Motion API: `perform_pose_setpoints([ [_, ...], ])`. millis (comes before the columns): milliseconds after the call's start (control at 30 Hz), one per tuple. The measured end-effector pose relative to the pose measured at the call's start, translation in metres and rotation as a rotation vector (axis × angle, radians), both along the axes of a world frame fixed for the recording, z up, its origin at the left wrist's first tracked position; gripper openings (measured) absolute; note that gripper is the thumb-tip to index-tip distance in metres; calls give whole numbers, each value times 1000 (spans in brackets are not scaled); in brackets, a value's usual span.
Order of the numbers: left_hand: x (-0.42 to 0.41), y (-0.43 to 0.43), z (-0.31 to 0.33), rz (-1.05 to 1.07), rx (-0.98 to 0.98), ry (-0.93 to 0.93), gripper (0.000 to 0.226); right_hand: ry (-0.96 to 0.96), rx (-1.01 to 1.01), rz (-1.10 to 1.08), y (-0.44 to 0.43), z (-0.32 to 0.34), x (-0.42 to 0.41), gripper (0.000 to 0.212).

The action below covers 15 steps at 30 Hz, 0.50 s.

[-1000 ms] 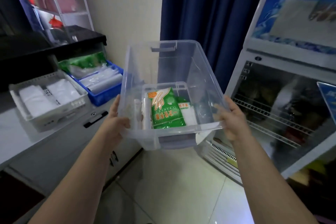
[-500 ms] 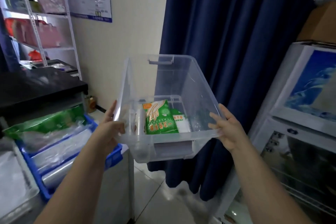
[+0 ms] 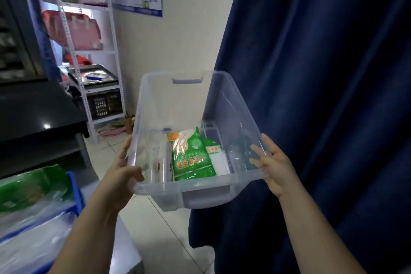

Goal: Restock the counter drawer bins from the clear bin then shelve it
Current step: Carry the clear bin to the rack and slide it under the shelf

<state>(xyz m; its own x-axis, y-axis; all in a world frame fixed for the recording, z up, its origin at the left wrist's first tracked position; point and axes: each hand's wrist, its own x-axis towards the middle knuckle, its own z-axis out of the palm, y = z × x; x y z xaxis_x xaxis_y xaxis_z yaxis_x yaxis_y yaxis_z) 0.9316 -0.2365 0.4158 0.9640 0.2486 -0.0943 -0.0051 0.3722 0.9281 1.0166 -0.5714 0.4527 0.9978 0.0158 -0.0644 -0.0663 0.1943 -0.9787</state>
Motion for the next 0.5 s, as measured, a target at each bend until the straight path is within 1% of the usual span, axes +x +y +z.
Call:
perform_pose_setpoints([
  [167, 69, 9, -14, 200, -44, 62, 105, 53, -19, 216, 33, -10, 132, 67],
  [300, 121, 25, -22, 339, -57, 109, 107, 86, -11, 343, 75, -26, 225, 65],
  [400, 163, 46, -25, 415, -51, 137, 102, 94, 1, 413, 115, -40, 285, 58],
  [500, 214, 85, -32, 476, -36, 158, 100, 108, -7, 486, 164, -56, 349, 59],
])
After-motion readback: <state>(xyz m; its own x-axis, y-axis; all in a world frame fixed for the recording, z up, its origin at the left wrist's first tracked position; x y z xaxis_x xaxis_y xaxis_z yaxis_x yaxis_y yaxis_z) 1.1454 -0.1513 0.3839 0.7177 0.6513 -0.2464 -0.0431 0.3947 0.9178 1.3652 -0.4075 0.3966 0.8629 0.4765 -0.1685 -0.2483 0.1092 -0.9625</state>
